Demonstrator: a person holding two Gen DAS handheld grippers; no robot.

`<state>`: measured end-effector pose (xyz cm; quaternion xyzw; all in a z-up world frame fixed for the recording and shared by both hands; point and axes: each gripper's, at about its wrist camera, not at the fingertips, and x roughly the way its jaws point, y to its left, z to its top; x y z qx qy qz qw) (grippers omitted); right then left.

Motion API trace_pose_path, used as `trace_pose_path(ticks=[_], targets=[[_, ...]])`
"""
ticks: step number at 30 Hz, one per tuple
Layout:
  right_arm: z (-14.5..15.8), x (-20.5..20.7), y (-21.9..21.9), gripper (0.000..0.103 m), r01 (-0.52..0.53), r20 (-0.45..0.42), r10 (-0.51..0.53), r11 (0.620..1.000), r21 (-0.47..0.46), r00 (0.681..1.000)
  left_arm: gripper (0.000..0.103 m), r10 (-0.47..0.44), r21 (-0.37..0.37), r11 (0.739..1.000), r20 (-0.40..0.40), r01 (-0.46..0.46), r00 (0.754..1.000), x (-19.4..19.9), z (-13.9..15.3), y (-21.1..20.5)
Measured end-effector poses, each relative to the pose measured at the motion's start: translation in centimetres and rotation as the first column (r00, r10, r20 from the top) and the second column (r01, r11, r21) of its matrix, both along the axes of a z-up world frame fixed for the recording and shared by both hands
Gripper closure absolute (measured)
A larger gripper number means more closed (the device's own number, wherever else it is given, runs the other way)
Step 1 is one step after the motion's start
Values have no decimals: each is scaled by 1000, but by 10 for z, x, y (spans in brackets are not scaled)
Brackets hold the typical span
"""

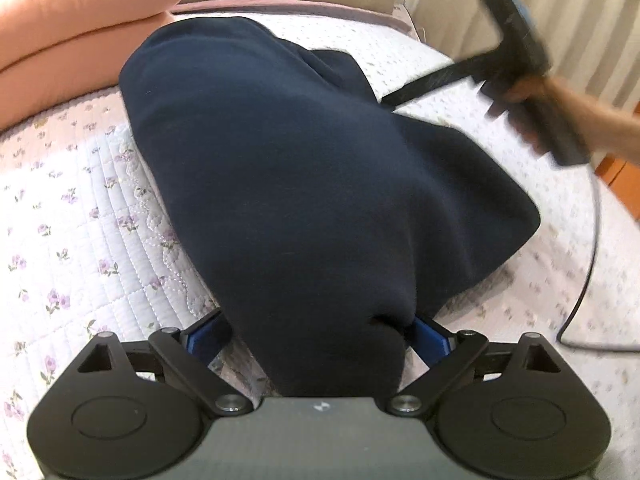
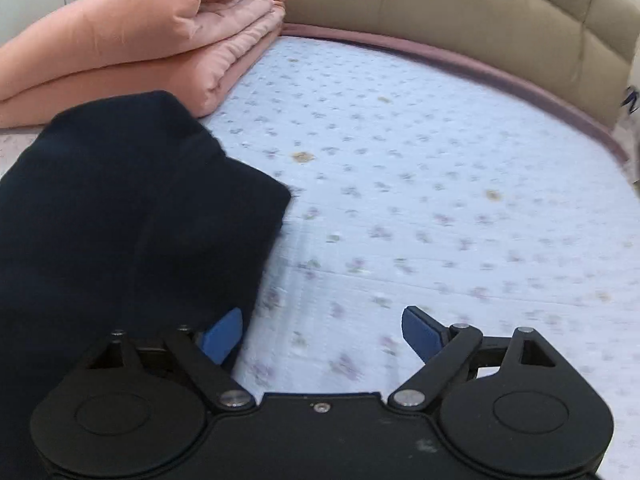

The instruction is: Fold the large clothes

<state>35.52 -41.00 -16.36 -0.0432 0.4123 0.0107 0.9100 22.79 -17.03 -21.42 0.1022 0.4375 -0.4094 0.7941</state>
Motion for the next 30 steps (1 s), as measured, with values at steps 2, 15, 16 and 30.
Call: trace_pose_path(ticks=[2, 15, 16, 30], targets=[[22, -22, 7, 0, -36, 68, 27, 990, 136, 997, 7, -6, 27, 1000, 30, 5, 1000, -4, -3, -6], [-23, -61, 26, 0, -70, -85, 90, 974, 217, 992, 8, 53, 18, 998, -1, -53, 999, 3, -2, 5], [-12, -63, 37, 0, -58, -92, 73, 986, 156, 993, 8, 54, 24, 998, 3, -54, 999, 3, -2, 3], [-12, -99, 94, 0, -213, -127, 203, 975, -67, 971, 6, 70, 13, 997, 18, -71, 997, -4, -2, 4]])
